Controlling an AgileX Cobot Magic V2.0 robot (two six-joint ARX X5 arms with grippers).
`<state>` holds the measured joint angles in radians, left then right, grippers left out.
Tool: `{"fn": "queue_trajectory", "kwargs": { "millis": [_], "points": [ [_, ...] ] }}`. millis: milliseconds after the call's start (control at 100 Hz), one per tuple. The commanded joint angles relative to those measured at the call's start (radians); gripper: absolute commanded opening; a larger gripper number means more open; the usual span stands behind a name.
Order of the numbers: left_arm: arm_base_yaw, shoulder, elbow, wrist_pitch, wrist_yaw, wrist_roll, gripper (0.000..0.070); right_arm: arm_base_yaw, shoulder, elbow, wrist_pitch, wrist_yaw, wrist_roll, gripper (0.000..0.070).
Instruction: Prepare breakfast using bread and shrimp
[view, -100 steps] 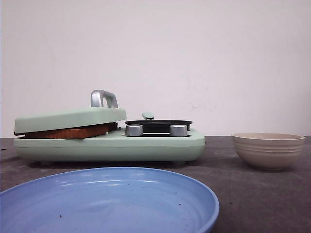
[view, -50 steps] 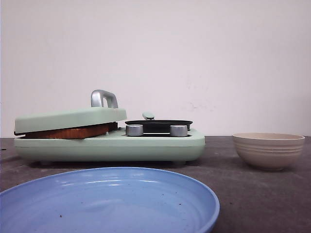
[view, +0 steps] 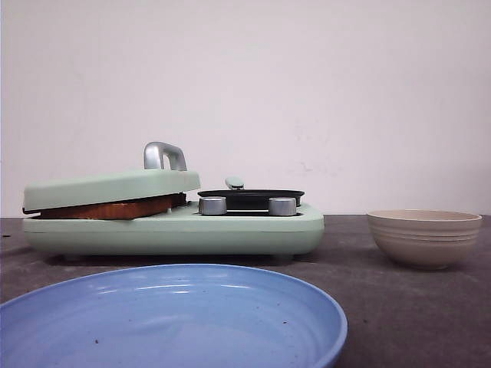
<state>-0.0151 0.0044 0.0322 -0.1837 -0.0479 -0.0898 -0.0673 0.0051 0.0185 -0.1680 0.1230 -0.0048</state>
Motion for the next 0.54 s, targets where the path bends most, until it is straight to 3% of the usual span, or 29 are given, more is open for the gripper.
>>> {"fn": "queue_trajectory", "kwargs": {
  "millis": [0, 530],
  "points": [
    [0.003, -0.001, -0.018, -0.003, 0.003, -0.002, 0.0004, -0.002, -0.002, -0.006, 0.01, -0.002, -0.01, 0.0],
    [0.003, -0.002, -0.018, -0.003, 0.003, -0.002, 0.0004, 0.028, -0.002, -0.006, 0.01, 0.001, -0.01, 0.0]
  ]
}}
